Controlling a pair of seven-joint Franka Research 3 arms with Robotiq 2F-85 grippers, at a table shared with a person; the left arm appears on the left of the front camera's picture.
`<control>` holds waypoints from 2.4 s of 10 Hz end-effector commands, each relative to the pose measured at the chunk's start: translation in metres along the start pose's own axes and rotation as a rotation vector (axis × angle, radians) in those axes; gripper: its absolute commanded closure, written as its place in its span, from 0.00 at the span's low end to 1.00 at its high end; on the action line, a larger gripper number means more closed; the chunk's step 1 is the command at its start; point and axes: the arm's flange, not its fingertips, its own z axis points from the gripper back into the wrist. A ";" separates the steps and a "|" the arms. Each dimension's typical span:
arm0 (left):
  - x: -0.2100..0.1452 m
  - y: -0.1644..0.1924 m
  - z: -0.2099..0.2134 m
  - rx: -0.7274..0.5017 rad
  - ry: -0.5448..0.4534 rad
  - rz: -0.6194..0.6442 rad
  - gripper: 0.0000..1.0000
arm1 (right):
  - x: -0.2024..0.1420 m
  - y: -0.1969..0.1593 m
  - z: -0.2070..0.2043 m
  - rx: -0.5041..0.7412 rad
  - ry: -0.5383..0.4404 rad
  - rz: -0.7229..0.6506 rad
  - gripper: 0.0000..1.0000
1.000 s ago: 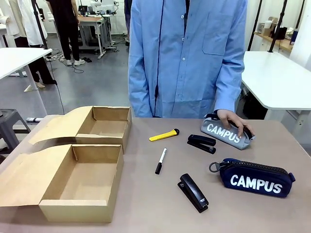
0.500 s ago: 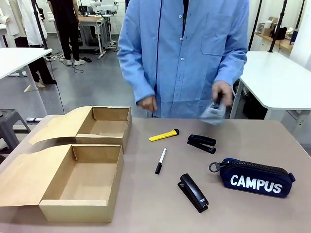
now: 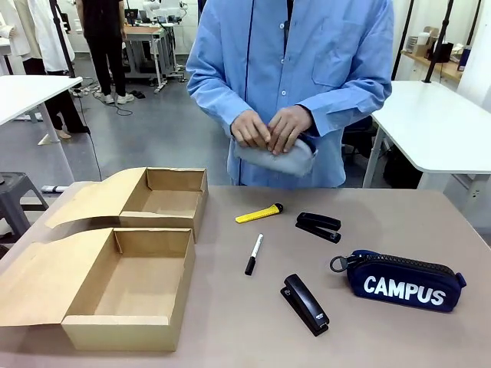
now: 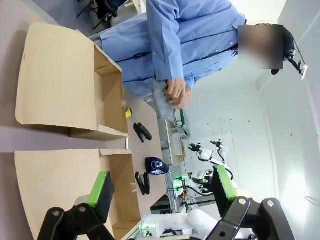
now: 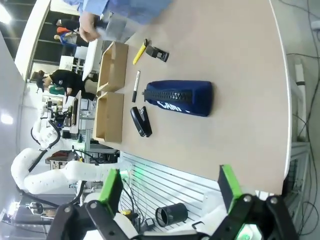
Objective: Place items inside the box.
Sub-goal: Pick up a Pencil pouch or Stapler and place it inside the Mailer Box closest to the robot.
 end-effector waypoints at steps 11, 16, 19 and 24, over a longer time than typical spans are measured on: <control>0.000 -0.001 0.000 -0.017 -0.003 -0.023 0.00 | -0.036 0.212 -0.327 -0.801 0.383 0.261 0.00; 0.000 -0.001 0.000 -0.017 -0.003 -0.023 0.00 | -0.005 0.246 -0.358 -0.874 0.333 0.254 0.00; 0.000 -0.001 0.000 -0.017 -0.003 -0.023 0.00 | -0.005 0.240 -0.366 -0.914 0.315 0.229 0.00; 0.000 -0.001 0.000 -0.017 -0.003 -0.023 0.00 | 0.027 0.185 -0.355 -0.952 0.378 0.132 0.00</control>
